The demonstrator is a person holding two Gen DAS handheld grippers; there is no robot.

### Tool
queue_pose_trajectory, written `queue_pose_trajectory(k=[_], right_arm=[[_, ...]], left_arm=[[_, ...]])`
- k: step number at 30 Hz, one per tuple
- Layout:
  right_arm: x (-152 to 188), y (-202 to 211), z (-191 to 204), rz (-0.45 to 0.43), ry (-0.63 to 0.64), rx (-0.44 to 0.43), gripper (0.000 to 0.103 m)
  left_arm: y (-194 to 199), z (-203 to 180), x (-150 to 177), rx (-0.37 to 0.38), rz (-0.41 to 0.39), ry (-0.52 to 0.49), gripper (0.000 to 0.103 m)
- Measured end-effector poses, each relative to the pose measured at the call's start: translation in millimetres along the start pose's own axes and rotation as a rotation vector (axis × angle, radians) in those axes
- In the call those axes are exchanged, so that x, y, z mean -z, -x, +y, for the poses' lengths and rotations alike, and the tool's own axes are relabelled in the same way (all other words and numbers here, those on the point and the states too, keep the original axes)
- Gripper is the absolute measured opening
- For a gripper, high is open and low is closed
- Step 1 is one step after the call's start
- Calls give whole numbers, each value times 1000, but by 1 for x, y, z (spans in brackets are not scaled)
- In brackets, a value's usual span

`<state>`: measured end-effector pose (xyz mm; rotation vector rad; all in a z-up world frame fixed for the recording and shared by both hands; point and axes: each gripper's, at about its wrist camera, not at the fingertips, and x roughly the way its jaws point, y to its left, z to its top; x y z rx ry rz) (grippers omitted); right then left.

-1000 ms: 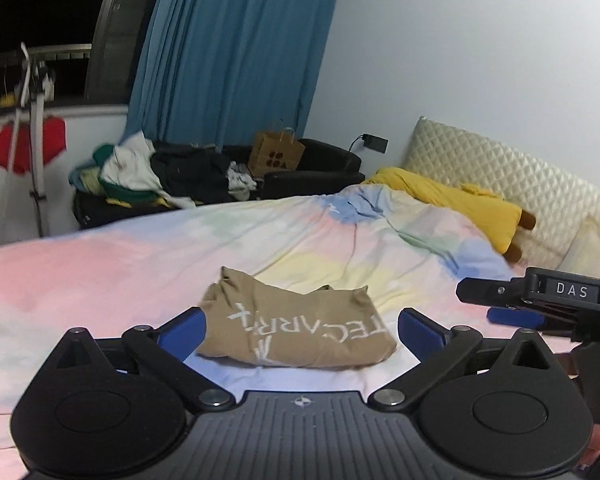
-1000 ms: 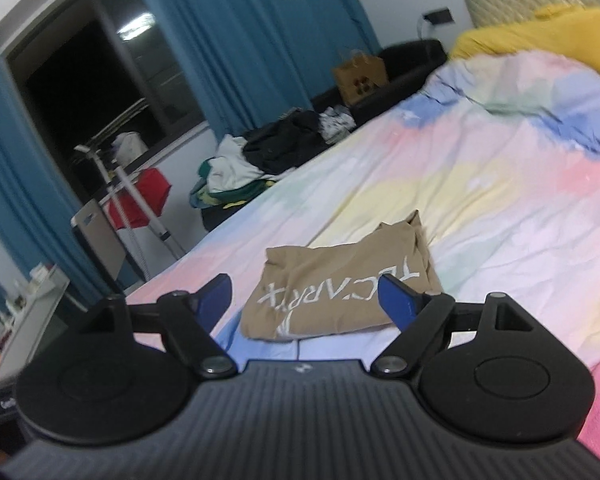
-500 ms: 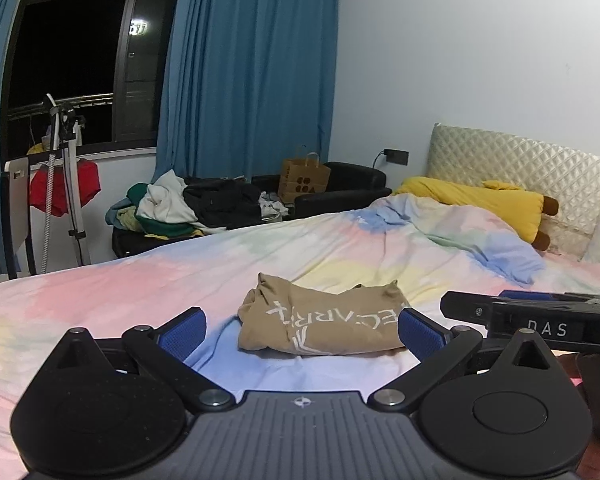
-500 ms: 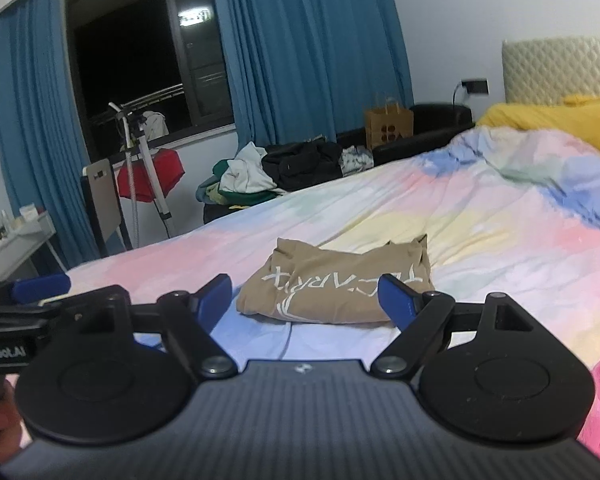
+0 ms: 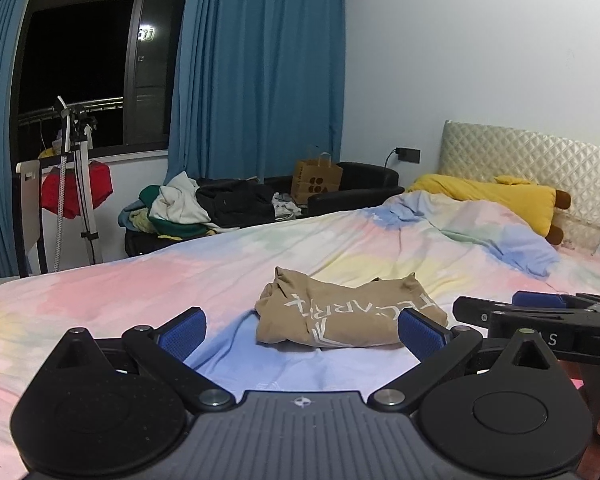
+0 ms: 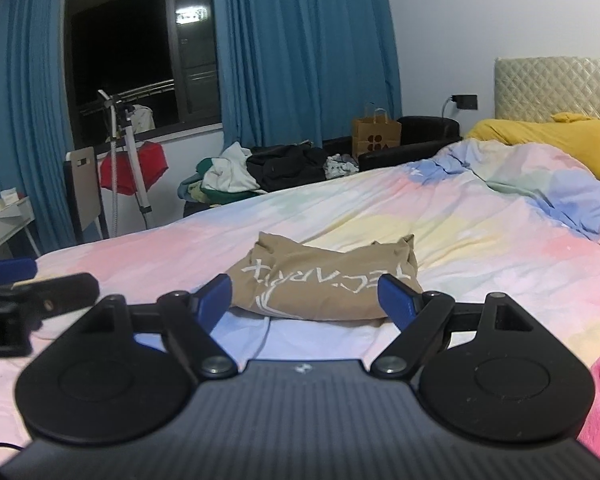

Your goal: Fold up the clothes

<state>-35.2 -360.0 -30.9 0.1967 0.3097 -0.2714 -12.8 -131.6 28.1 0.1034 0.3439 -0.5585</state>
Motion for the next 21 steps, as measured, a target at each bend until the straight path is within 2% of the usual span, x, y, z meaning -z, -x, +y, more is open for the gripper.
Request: queue_pose_trajectory(k=[4, 11, 21], right_arm=[[4, 2, 1, -19, 4, 15, 82], [6, 0, 11, -10, 60, 19, 82], [6, -3, 12, 3, 63, 23, 82]], left_arm=[[0, 2, 2, -2, 3, 1, 103], [-1, 1, 5, -4, 9, -5, 103], [-3, -3, 6, -10, 1, -20, 103]])
